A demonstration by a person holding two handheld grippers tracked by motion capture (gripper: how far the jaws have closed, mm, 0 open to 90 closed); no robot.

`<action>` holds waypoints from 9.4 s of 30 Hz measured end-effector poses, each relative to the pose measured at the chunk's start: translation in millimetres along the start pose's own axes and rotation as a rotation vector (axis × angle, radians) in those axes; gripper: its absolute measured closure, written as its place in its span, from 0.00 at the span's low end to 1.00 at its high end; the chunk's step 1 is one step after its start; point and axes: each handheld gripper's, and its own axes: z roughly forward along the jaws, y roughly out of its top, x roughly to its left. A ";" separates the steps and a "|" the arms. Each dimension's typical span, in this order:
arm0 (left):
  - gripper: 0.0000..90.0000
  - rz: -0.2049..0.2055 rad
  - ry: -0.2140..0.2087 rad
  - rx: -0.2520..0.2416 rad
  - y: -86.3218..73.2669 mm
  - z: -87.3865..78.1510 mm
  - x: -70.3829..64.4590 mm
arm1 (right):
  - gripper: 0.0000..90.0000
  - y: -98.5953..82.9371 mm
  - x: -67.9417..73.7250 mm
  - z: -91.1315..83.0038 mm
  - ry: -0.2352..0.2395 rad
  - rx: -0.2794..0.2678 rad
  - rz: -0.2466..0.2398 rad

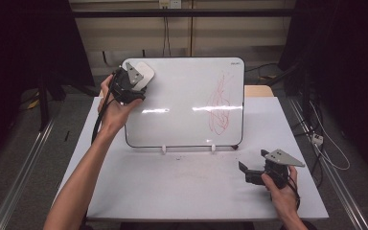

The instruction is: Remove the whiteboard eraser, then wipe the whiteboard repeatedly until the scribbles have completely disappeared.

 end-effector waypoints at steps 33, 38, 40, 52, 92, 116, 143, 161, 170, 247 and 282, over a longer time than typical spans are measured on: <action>0.35 -0.068 -0.112 -0.013 -3.8 -7.8 11.5 | 0.05 1.5 1.8 3.5 -0.007 0.005 -0.008; 0.35 -0.092 -0.123 -0.047 -5.3 -11.4 10.0 | 0.05 1.8 1.5 3.9 -0.010 0.005 -0.009; 0.35 -0.101 -0.133 -0.076 -2.6 -17.3 7.9 | 0.05 1.5 1.0 3.6 -0.014 0.004 -0.008; 0.35 -0.136 -0.134 -0.147 -8.2 -38.6 -5.3 | 0.05 -0.3 1.1 -2.7 -0.014 -0.005 -0.007; 0.35 -0.038 -0.225 -0.224 48.8 -27.6 -83.7 | 0.05 0.3 1.2 -3.4 0.006 -0.017 -0.001; 0.35 0.033 -0.160 -0.297 76.0 -0.8 -116.5 | 0.05 0.2 2.3 -3.5 0.010 -0.018 -0.006; 0.35 0.110 -0.130 -0.237 117.1 30.7 -137.1 | 0.05 -1.0 0.4 -3.9 0.015 -0.014 0.004; 0.35 0.152 -0.066 -0.212 119.1 50.7 -151.8 | 0.05 -2.1 -0.9 -4.1 0.017 -0.013 0.008; 0.35 0.163 -0.068 -0.203 117.9 51.2 -155.0 | 0.05 -1.9 -0.4 -3.3 0.015 -0.010 0.008; 0.35 0.241 -0.120 -0.178 115.4 51.1 -203.6 | 0.05 -1.9 -0.5 -4.6 0.017 -0.015 0.007; 0.35 0.068 -0.003 -0.144 138.7 55.7 -172.0 | 0.05 -2.7 -1.3 -6.1 0.017 -0.017 0.009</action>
